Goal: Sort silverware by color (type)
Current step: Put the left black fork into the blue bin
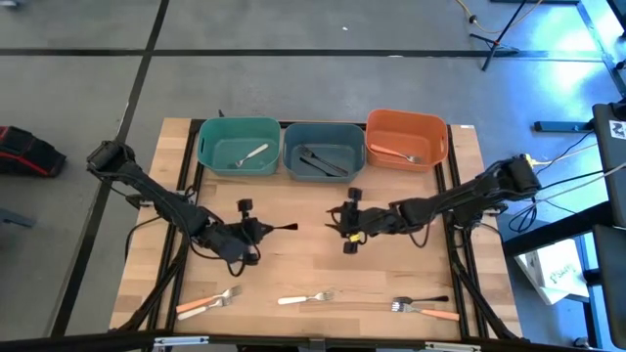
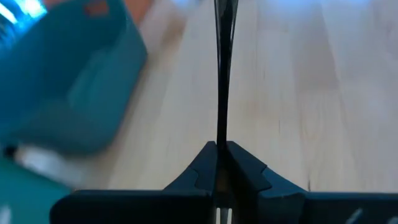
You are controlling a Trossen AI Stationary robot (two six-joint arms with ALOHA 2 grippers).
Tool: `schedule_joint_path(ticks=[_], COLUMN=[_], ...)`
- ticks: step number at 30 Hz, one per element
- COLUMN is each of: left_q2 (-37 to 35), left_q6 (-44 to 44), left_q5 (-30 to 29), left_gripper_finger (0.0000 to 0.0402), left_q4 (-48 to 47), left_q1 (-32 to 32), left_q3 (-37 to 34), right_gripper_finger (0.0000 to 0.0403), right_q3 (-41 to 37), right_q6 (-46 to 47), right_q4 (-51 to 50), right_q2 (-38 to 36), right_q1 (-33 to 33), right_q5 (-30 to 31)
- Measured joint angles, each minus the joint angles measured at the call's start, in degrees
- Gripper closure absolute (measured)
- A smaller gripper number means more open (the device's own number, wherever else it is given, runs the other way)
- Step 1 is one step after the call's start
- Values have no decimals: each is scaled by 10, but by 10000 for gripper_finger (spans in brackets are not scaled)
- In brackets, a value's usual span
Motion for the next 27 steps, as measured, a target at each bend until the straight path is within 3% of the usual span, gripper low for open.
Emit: schedule_joint_path(ticks=[7,11,15,19,27], left_q2=[0,10,37,59,80], left_q6=[144,189,211,209,206], left_q5=[-12,24,45,45,82], left_gripper_finger=[386,386,386,386,386], left_q4=[149,215,268,294,327], left_q1=[13,24,32,44,59], left_q3=[0,0,1,1,1], right_gripper_finger=[246,246,246,246,255], right_q3=[0,0,0,1,27], right_q6=[-81,-122,-149,-151,-162], right_q4=[216,350,457,490,475], right_q2=[80,118,144,154,154], right_q1=[0,-1,-1,-1,-1], right_q5=[-58,-71,-124,-173,-182])
